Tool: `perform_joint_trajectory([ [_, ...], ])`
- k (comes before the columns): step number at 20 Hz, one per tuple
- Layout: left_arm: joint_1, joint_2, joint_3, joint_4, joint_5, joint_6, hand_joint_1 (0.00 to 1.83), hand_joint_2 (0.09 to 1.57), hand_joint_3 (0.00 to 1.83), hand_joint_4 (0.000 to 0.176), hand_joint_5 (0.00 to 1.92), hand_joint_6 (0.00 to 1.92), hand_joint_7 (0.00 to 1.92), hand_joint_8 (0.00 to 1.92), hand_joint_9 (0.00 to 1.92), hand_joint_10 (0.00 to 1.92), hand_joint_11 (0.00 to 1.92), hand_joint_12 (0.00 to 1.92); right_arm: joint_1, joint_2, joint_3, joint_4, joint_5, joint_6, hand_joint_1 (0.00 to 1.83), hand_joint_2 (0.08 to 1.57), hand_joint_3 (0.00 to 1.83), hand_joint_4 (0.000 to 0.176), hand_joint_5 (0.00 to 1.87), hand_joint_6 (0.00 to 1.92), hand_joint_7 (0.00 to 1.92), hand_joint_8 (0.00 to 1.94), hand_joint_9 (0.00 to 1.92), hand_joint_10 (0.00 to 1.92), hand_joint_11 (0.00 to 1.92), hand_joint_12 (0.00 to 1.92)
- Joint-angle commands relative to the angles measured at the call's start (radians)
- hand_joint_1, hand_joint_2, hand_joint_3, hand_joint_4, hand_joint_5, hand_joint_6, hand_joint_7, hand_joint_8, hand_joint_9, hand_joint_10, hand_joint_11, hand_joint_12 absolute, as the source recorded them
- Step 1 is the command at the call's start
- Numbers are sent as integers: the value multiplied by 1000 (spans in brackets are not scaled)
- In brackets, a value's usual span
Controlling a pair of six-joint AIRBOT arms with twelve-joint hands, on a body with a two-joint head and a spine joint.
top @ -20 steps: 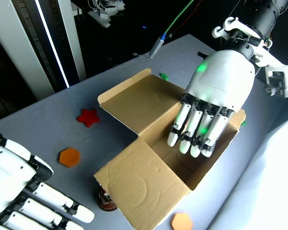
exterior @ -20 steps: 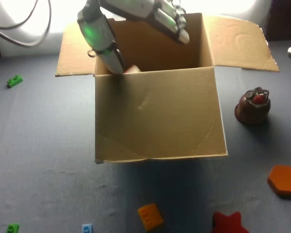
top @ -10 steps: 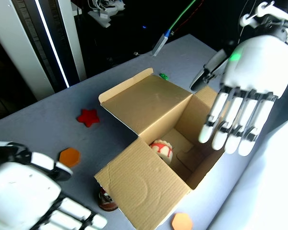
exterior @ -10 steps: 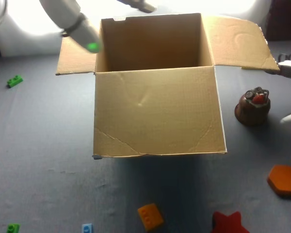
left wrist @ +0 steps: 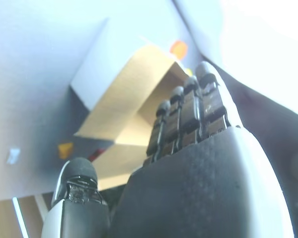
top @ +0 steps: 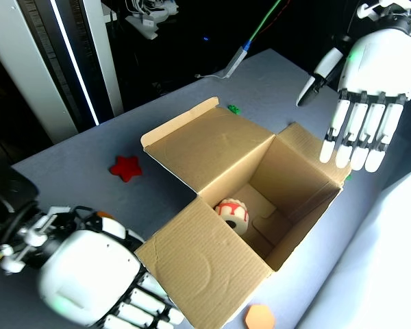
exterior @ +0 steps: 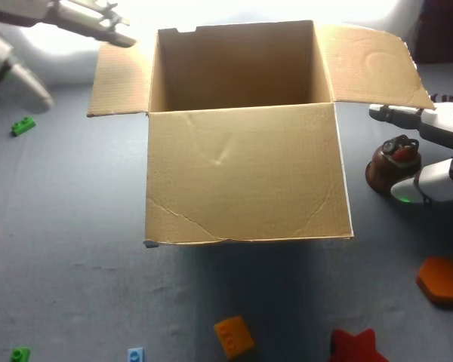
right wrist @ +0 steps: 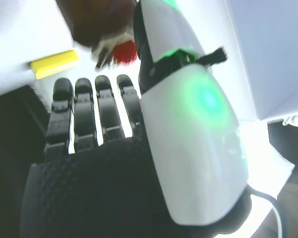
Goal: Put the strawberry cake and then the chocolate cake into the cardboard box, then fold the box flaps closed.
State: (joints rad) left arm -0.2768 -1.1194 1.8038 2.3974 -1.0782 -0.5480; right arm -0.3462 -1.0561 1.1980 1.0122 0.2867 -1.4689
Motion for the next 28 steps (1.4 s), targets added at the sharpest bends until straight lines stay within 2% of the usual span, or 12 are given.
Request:
perform_joint_trajectory([
  [1,0,29,-5,-49,36,-1,0,1153,4,0,0,0,29,2,29,2,0,294,3,8,9,-12,90,2,1037,1085,0,46,0,0,0,0,9,3,21,13],
  [2,7,46,-9,-48,34,-3,0,1149,2,0,1,0,36,3,35,3,0,321,4,5,9,-12,100,1,967,1115,11,33,0,0,0,0,1,0,3,4],
  [8,98,143,-74,-107,51,-2,0,1135,0,0,17,4,23,2,31,4,0,308,-9,-2,20,-12,103,1,935,1116,9,25,21,8,0,0,28,11,16,8],
  [12,264,219,-155,-301,94,37,0,1107,0,0,39,8,46,6,52,8,0,348,-13,-10,31,-12,102,1,943,1117,9,31,9,3,6,2,6,2,3,1],
  [14,352,249,-186,-412,131,68,0,1068,0,0,53,8,82,8,79,12,0,334,-18,-11,31,-12,100,1,1006,1091,0,1,86,23,134,19,106,36,46,22],
  [15,403,262,-200,-483,150,79,0,1069,0,0,44,2,68,2,59,2,0,309,-21,-12,31,-12,100,1,1027,1090,0,0,143,15,232,18,245,70,8,666],
  [16,436,270,-208,-528,161,91,0,1062,0,0,48,2,66,1,42,2,0,266,-23,-12,31,-12,100,1,1100,1102,1,0,315,39,499,60,417,339,1,1184],
  [17,489,282,-222,-610,174,114,0,1057,0,0,53,3,71,1,43,2,0,281,-26,-13,32,-12,100,0,1145,1102,2,0,493,104,672,125,457,685,0,1463],
  [18,521,289,-231,-669,183,128,0,1067,0,0,51,2,66,0,36,0,0,284,-27,-13,32,-12,100,-1,1189,1158,7,0,776,858,852,1034,539,1098,52,1787],
  [19,569,297,-241,-752,192,147,0,1070,0,0,48,0,67,1,37,1,0,287,-28,-13,32,-12,100,-1,1211,1155,0,0,865,976,929,1172,601,1263,120,1894],
  [23,701,299,-256,-985,188,236,0,1106,13,0,63,6,59,0,18,0,0,286,-17,-13,33,-12,94,-1,1189,1172,3,9,870,1117,883,1248,637,1303,229,1921],
  [28,775,274,-260,-1043,192,237,0,1121,9,0,76,4,41,1,1,0,0,381,15,45,-3,-12,83,3,1209,1146,0,0,950,963,911,1236,627,1387,203,1921],
])
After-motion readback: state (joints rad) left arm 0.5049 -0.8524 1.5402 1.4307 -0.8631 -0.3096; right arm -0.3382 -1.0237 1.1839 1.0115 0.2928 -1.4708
